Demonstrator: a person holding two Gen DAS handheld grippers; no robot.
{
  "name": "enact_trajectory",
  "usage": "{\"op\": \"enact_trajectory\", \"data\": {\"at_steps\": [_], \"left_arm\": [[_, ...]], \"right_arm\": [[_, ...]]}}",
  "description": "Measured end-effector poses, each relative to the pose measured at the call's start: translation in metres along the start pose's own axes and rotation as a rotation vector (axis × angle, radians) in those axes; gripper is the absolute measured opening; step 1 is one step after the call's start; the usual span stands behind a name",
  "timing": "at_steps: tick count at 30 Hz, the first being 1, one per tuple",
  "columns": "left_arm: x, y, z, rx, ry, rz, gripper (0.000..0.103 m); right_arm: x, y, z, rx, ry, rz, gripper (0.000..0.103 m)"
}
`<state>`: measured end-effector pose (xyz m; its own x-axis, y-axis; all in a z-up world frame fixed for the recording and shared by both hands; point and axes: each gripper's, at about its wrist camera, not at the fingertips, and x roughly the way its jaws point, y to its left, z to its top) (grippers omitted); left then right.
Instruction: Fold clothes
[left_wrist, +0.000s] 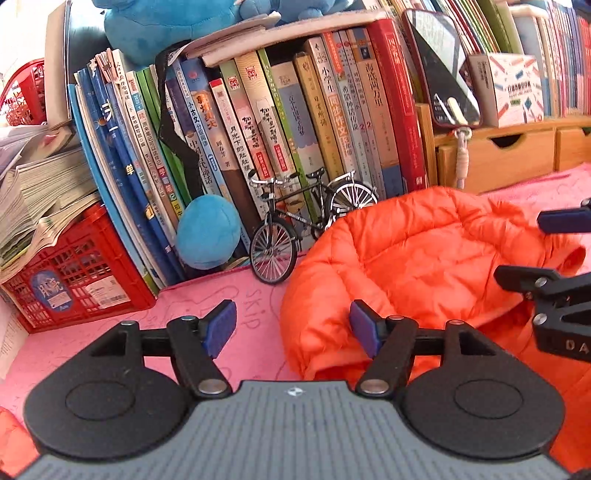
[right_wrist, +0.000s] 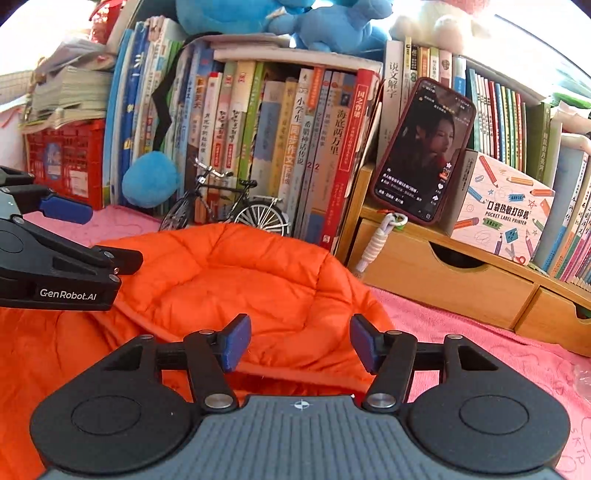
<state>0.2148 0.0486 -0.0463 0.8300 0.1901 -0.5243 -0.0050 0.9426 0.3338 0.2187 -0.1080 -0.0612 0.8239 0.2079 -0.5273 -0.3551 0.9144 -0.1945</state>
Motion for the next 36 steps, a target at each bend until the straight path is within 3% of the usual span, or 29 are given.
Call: {"op": "enact_trajectory", "data": {"at_steps": [3,8,13,25,31,36], "left_arm": [[0.011,-0.005,-0.017,0.025,0.009,0.008,0.080],[0.020,0.005,-0.021,-0.054,0.037,-0.021,0.088],[0.025,0.012,-0.021,-0.092,0.052,-0.038,0.092],[0.022,0.010,-0.020,-0.096,0.056,-0.024,0.096],[0.025,0.017,-0.021,-0.139,0.070,-0.059,0.097],[0.025,0.018,-0.020,-0.148,0.074,-0.060,0.098]], "right_arm": [[0.005,0.004,-0.009,0.006,0.054,-0.019,0.062],[0.015,-0.006,-0.017,0.097,0.110,0.002,0.072],[0.018,-0.014,-0.019,0.149,0.127,0.017,0.076],[-0.024,-0.016,0.001,0.162,-0.005,0.031,0.076],[0.004,-0.011,0.028,0.268,0.006,0.032,0.076],[0.041,-0.006,0.027,0.265,0.098,-0.057,0.077]]}}
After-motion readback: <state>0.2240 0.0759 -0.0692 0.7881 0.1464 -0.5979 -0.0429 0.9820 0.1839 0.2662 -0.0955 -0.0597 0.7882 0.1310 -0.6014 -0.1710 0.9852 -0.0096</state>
